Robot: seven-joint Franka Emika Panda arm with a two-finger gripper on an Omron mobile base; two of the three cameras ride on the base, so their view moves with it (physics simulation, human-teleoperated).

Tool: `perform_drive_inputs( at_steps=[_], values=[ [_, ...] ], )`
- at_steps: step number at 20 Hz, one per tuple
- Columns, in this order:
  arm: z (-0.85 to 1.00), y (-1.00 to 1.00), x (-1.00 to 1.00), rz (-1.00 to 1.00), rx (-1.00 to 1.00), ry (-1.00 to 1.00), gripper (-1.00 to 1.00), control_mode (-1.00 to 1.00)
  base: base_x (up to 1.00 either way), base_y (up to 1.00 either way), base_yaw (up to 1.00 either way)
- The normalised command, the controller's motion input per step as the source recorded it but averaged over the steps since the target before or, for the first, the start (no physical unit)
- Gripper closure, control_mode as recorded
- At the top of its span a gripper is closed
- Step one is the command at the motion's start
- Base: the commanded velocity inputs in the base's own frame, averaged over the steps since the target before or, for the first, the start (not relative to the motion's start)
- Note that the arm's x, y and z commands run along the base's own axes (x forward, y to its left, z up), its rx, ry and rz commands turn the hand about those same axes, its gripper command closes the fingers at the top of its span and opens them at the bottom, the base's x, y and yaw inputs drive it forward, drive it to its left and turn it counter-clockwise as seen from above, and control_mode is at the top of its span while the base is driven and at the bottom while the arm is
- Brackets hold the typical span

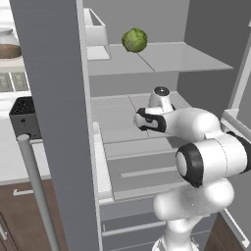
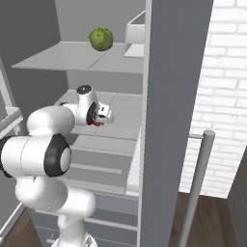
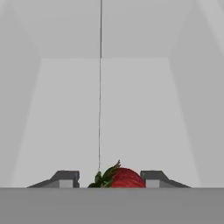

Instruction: Take the strawberry from the fridge and place it on top of the pancake, located on the dining counter.

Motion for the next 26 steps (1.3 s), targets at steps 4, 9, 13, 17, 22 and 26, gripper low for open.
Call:
perform_drive_inputs(
  at_steps=[4,9,13,17,22,26],
  values=[
    [0.42,0.00,-0.88,0.00,0.00,-0.11,1.00,-1.00,0.00,0.00,0.00],
    [0.72,0.00,-0.79,0.00,0.02,-0.02,1.00,-1.00,0.00,0.00,0.00],
    [0.78,0.00,-0.85,-0.02,0.01,0.06,1.00,-1.00,0.00,0.00,0.00],
    [0.63,0.00,-0.97,-0.02,0.00,0.05,1.00,-1.00,0.00,0.00,0.00],
    [0.56,0.00,-0.86,-0.01,0.00,0.08,1.00,-1.00,0.00,0.00,0.00],
    [0.37,0.00,-0.90,-0.01,0.00,0.05,1.00,-1.00,0.00,0.00,0.00]
  ],
)
